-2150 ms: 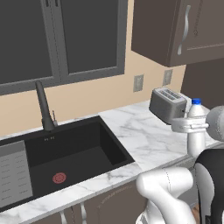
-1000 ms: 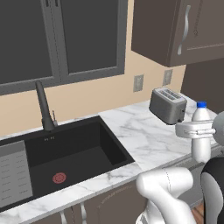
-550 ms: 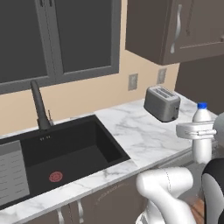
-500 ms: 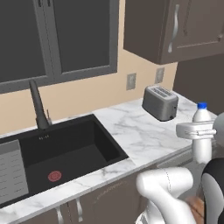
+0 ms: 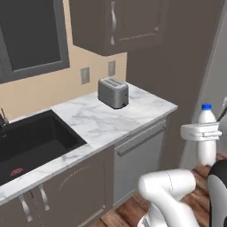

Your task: Take the bottled waters from the counter and place them in the freezer to freeze. Close the freezer door after placing the bottles.

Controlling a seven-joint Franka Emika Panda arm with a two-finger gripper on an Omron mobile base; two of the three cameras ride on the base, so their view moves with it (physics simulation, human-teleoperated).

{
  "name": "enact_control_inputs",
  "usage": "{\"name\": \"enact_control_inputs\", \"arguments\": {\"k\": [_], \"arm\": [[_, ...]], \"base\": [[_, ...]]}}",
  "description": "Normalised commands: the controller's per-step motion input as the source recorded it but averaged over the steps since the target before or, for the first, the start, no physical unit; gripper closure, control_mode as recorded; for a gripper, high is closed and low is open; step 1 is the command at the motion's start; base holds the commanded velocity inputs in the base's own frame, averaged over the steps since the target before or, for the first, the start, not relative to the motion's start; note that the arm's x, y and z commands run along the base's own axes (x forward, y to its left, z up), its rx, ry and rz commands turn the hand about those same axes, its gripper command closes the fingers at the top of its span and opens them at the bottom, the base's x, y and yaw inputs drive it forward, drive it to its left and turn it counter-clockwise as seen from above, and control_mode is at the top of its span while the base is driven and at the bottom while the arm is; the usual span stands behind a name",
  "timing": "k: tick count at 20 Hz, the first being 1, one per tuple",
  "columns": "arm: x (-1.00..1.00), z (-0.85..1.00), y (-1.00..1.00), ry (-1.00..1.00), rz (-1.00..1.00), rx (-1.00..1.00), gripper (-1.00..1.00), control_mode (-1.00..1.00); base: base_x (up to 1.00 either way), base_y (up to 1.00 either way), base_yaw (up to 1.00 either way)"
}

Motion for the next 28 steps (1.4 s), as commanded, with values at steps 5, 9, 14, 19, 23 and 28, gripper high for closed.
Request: {"name": "enact_control_inputs", "arguments": {"k": [5,9,14,19,23,28], "arm": [[0.0,0.0,0.0,0.0,0.0,0.0,1.0,1.0],[0.0,0.0,0.0,0.0,0.0,0.0,1.0,1.0],[0.0,0.0,0.0,0.0,0.0,0.0,1.0,1.0],[0.0,0.0,0.0,0.0,0.0,0.0,1.0,1.0],[0.0,0.0,0.0,0.0,0.0,0.0,1.0,1.0],[0.0,0.0,0.0,0.0,0.0,0.0,1.0,1.0]], "base": [[-0.51,-0.65,-0.47],[-0.07,-0.76,-0.44],[0.28,-0.63,-0.35],[0.55,-0.5,-0.19],[0.65,-0.46,-0.05],[0.71,-0.52,0.0]]}}
